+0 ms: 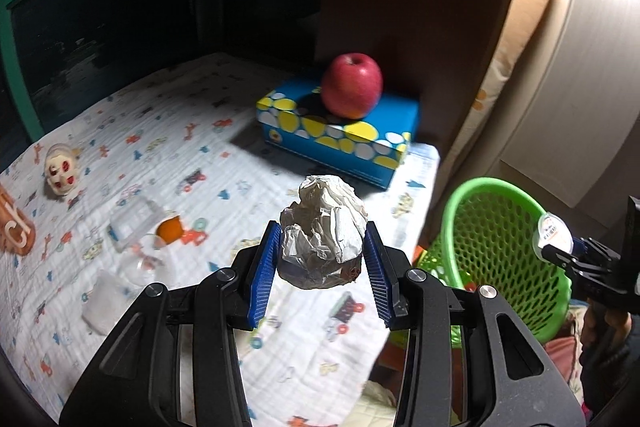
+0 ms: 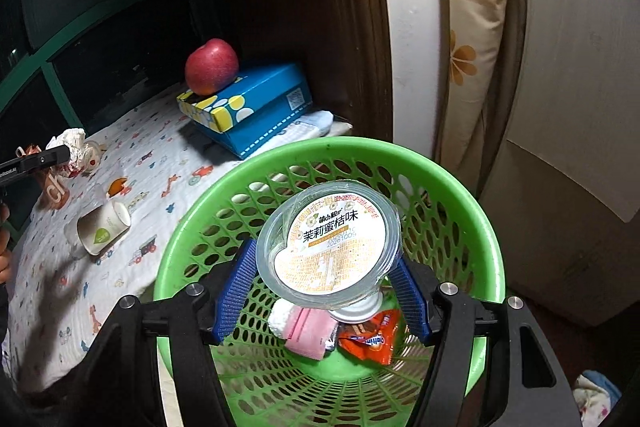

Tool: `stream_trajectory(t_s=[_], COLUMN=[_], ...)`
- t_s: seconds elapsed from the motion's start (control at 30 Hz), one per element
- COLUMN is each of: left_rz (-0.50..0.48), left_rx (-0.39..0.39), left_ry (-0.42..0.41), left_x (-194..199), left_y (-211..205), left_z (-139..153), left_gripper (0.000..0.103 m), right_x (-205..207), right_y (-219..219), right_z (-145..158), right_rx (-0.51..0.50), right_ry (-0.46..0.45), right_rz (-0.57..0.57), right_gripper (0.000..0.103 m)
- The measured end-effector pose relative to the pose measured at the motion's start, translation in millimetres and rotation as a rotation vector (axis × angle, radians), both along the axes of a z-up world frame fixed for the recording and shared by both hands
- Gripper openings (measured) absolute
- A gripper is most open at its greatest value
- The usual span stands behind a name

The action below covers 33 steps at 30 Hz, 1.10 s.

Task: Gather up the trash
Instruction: 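Carry both items over the green wastebasket and open the right tool to drop the pudding cup, then open the left tool to drop the crumpled paper into the wastebasket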

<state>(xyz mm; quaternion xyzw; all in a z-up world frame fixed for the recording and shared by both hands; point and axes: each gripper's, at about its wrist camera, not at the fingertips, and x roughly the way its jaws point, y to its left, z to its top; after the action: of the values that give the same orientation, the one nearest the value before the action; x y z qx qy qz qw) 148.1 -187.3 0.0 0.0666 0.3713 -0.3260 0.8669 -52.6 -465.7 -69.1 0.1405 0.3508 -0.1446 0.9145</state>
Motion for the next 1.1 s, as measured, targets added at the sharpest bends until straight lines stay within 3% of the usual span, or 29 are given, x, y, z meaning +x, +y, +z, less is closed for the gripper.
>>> stream_trajectory(t_s=[0.17,0.23,0.73,1.1], left_rz=[-0.051,-0.070,-0.223,-0.335], left_rx=[0.015,0.019,0.049,0.121], left_ry=[0.012,0.017,0.039,0.098], left_x=[-10,-15,-60,-90], left_y=[-26,-34,-104,-159], left_z=[-5,-5,-14,-41], left_gripper=[0.041,0.041,0.041,0.044], right_x=[-10,-14,-46,-62], right_y=[-15,-19,-32,-39], right_z=[-9,-9,15,20], right_rx=[0.013,0.020,0.037,0.070], right_ry=[0.006,-0.004,-0.109,-0.153], right_rz=[-0.037,-0.050,-0.094,-0.118], right_gripper=[0.065,0.073,0.073,0.074])
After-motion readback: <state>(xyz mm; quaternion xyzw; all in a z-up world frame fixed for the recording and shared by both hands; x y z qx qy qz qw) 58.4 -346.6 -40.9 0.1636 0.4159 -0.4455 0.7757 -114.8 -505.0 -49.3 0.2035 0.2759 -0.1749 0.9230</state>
